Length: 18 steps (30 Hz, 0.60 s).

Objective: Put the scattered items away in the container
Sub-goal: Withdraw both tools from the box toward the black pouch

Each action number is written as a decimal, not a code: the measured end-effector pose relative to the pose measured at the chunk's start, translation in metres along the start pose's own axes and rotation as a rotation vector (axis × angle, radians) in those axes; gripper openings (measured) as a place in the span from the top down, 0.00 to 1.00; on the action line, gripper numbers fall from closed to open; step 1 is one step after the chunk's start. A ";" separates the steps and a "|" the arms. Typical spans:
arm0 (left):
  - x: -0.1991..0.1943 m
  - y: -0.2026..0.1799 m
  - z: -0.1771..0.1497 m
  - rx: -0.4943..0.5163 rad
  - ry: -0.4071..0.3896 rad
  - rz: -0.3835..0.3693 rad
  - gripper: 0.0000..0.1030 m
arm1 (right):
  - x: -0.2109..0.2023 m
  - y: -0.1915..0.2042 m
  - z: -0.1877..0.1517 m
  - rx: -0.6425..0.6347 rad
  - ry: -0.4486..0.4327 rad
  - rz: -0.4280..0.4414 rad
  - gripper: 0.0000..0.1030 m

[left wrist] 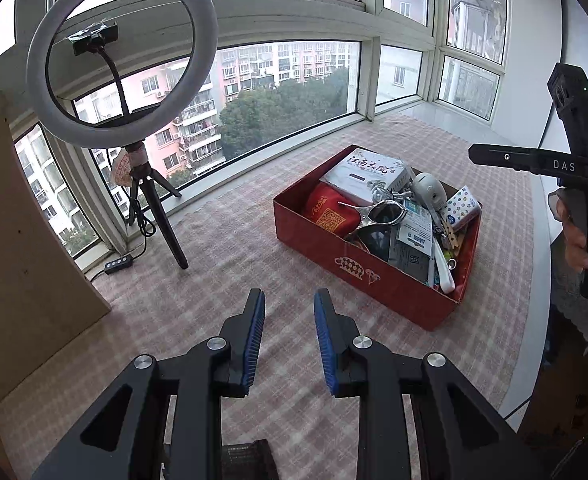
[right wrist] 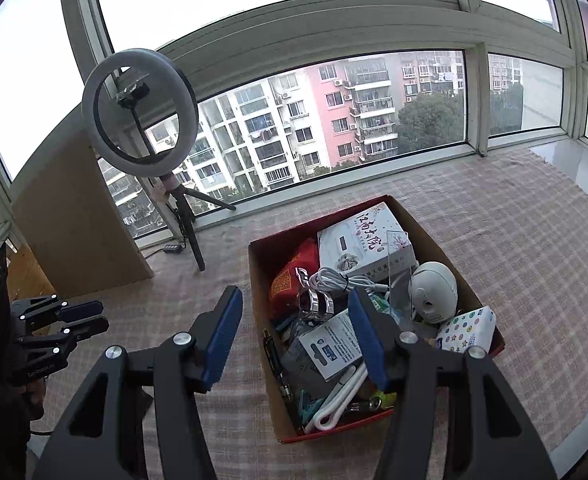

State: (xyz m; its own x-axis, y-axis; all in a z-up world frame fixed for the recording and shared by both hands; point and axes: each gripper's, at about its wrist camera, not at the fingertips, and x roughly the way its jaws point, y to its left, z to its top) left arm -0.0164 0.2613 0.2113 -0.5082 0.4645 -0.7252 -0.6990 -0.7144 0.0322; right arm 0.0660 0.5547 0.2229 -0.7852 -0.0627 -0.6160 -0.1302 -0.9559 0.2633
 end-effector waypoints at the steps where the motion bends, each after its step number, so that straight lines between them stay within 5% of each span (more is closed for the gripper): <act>1: -0.009 0.011 -0.008 -0.009 0.001 0.020 0.77 | 0.002 0.010 -0.001 -0.009 0.005 0.020 0.47; 10: -0.068 0.089 -0.084 -0.094 0.043 0.166 0.77 | 0.037 0.111 -0.022 -0.134 0.083 0.145 0.47; 18: -0.074 0.130 -0.142 -0.196 0.093 0.190 0.76 | 0.070 0.198 -0.065 -0.336 0.192 0.240 0.47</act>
State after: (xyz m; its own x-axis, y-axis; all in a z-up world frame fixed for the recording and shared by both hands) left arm 0.0021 0.0598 0.1716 -0.5659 0.2690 -0.7794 -0.4808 -0.8756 0.0469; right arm 0.0246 0.3426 0.1837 -0.6385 -0.3160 -0.7018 0.2707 -0.9458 0.1796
